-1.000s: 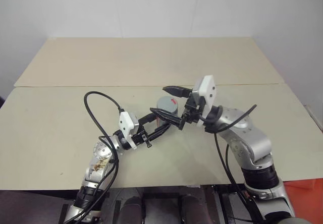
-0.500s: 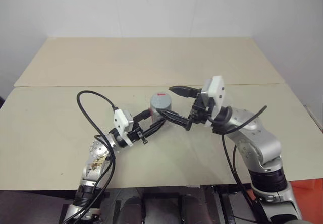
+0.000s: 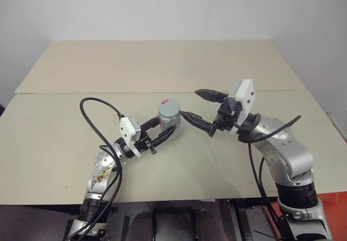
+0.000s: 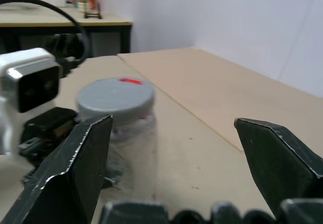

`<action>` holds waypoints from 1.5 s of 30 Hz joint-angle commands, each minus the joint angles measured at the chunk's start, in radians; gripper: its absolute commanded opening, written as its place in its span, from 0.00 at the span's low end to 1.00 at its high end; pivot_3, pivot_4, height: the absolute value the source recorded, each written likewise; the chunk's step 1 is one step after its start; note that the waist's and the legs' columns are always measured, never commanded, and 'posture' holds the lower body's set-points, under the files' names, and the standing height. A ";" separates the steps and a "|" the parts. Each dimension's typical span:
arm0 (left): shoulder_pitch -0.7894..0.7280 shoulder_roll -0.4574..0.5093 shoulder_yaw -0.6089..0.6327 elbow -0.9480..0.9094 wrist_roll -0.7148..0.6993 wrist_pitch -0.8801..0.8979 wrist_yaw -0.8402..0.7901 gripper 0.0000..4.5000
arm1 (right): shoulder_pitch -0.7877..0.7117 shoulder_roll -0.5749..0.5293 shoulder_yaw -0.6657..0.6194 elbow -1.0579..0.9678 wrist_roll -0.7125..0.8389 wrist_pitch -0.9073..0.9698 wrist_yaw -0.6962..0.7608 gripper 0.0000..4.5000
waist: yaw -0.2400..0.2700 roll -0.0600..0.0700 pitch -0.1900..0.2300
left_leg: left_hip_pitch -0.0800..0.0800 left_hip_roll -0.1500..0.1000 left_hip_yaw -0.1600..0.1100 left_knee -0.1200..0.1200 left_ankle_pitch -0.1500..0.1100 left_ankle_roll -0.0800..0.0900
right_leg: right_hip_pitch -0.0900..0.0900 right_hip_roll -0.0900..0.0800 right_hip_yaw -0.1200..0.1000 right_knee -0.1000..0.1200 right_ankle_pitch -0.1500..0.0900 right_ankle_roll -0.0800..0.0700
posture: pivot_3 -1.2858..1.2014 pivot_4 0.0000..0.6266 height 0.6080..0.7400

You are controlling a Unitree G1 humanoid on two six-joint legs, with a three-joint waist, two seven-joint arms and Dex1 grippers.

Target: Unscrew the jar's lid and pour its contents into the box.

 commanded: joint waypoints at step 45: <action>-0.019 0.017 0.001 -0.005 -0.019 -0.014 -0.020 0.45 | -0.009 0.069 0.063 -0.049 -0.057 -0.033 -0.030 0.99 | 0.001 0.000 0.000 | 0.000 0.000 0.000 0.000 0.000 0.000 | 0.000 0.000 0.000 0.000 0.000 0.000 | 0.52 0.24 1.00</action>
